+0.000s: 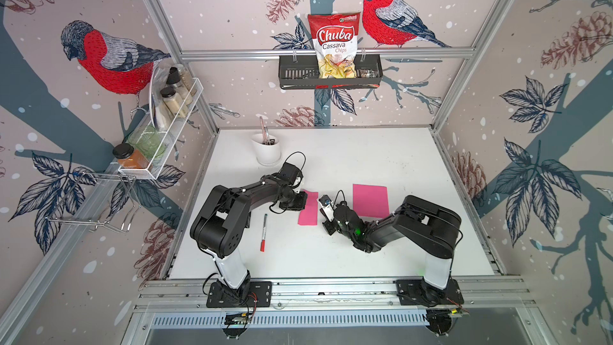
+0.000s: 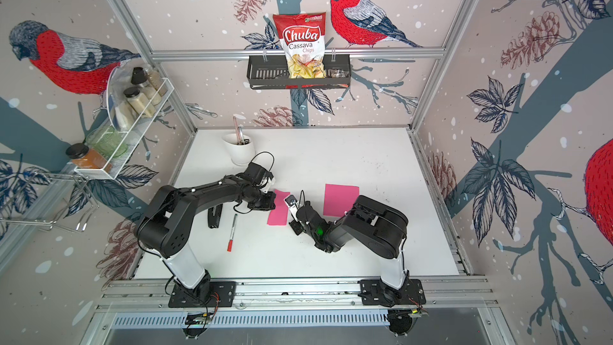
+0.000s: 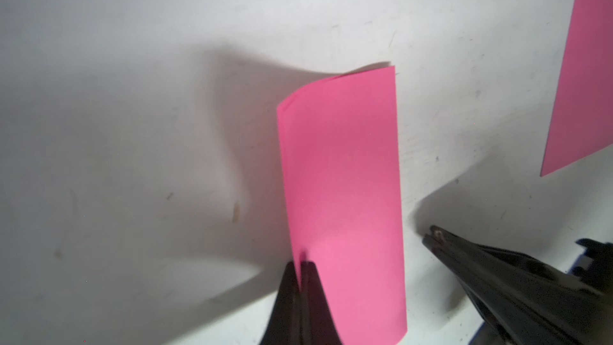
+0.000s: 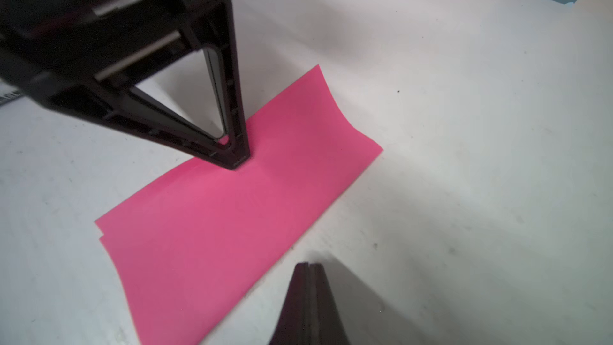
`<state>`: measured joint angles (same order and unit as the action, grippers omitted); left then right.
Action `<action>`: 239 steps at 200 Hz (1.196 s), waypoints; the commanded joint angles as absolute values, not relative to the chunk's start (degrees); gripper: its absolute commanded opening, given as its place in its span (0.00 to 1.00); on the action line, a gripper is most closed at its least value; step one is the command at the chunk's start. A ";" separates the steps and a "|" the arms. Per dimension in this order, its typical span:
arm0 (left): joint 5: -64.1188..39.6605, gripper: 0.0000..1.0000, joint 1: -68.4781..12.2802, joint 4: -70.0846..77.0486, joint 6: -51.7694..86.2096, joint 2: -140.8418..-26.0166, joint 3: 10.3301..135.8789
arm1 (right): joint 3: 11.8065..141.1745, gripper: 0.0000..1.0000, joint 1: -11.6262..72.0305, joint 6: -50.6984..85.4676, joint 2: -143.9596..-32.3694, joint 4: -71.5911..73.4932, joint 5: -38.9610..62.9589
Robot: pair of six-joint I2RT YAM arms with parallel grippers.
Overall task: Fold the square paper along the opposite sides
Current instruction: Smooth out the paper at the center of the board.
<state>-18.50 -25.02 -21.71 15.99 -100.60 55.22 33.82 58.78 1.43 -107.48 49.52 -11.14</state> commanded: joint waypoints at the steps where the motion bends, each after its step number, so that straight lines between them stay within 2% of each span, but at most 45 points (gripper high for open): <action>1: -11.05 0.00 -24.61 -25.84 14.20 -101.81 54.63 | 33.15 0.00 57.51 0.05 -106.71 56.86 -2.58; 27: -11.23 0.00 -24.68 -26.11 13.81 -101.96 54.90 | 33.63 0.00 57.36 -0.45 -110.49 62.40 0.94; 87: -10.73 0.00 -24.67 -27.02 12.88 -103.23 55.62 | 33.81 0.00 58.76 -1.29 -116.11 61.62 2.28; 135: -9.42 0.00 -24.36 -27.84 12.30 -103.89 55.99 | 33.15 0.00 61.13 -2.45 -117.93 59.74 -0.02; 186: -8.62 0.00 -24.10 -28.12 12.13 -102.93 55.23 | 35.80 0.00 64.87 -5.77 -120.73 53.83 -7.66; 239: -8.29 0.00 -24.21 -29.30 10.88 -101.31 54.90 | 34.43 0.00 66.36 -6.27 -116.75 50.62 -9.87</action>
<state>-18.81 -24.58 -21.76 12.80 -100.90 55.53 35.86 65.87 -5.21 -118.15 62.83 -9.50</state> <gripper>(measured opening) 0.049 0.061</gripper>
